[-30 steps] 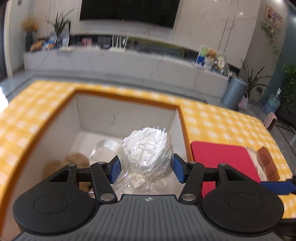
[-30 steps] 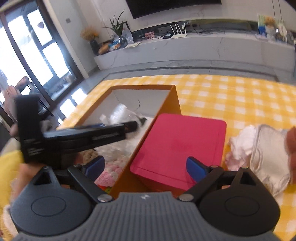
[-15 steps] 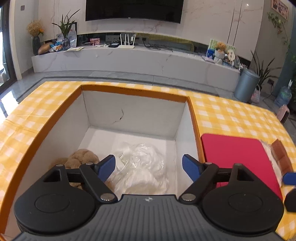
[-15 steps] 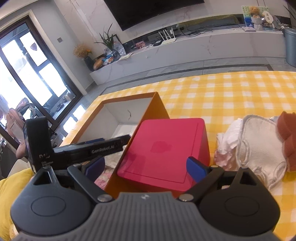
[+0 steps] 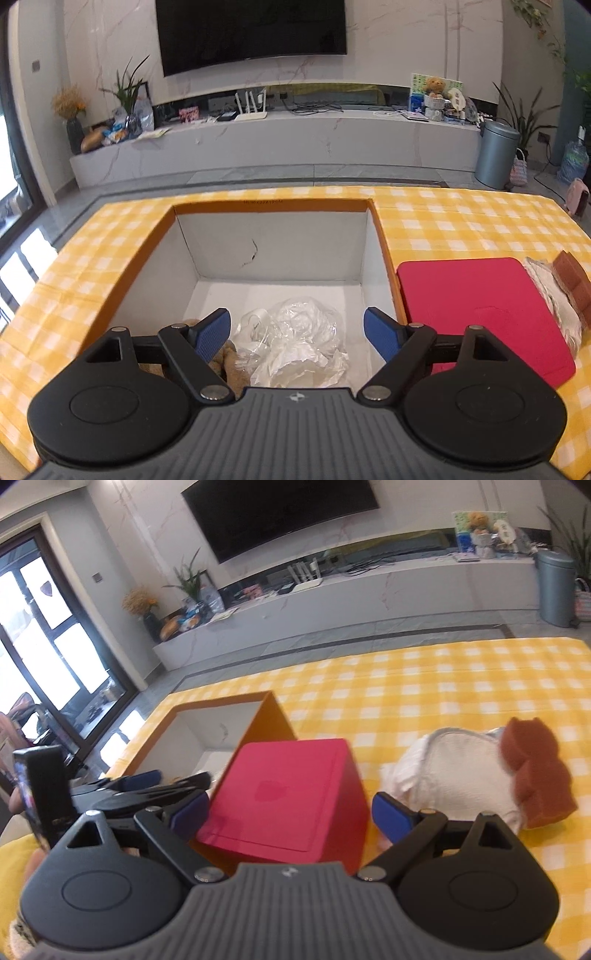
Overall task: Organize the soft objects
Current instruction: 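Move the right tool over the white towel beside the brown sponge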
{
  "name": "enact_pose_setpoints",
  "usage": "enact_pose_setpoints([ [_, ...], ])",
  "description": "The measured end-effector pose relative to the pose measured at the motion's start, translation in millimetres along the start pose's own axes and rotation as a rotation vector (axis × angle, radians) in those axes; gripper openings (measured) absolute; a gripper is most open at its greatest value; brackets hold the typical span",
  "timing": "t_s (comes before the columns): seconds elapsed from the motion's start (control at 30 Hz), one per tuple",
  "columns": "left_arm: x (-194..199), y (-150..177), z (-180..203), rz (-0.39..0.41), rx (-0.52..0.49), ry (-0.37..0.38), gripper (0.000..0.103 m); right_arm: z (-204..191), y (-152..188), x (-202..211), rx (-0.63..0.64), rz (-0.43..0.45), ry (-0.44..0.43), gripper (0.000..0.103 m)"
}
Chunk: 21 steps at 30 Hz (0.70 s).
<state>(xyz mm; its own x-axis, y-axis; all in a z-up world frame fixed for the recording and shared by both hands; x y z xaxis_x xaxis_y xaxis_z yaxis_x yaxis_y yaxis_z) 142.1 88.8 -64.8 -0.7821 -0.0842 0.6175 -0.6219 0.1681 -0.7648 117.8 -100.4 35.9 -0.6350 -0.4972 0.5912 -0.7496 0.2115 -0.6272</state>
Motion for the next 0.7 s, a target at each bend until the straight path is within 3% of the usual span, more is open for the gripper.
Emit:
enact_pose_setpoints([
  [0.23, 25, -10, 1, 0.061, -0.007, 0.016, 0.096, 29, -13, 20, -0.01, 0.059, 0.077, 0.093],
  [0.4, 45, -18, 14, 0.118, -0.027, 0.048, 0.096, 60, -12, 7, 0.052, 0.038, 0.216, 0.094],
  [0.6, 46, -18, 35, 0.134, -0.093, 0.068, 0.096, 117, 8, -48, -0.135, -0.037, 0.339, 0.088],
  [0.7, 40, -15, 38, 0.119, -0.082, 0.054, 0.096, 136, 11, -59, -0.301, -0.045, 0.302, 0.088],
])
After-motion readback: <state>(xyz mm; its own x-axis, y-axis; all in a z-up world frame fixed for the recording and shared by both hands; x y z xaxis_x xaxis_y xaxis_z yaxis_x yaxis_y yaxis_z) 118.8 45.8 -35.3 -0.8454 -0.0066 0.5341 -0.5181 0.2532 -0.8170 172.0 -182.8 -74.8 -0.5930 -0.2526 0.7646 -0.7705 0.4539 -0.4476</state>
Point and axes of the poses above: each gripper's, at about its wrist camera, not at the fingertips, and x roughly against the way its jaws point, z to its right, y to its underside, the point moved 8 cm from there along -x, roughly the way its jaws point, and after that the axes turned 9 degrees about -x, right-handed, at the moved point
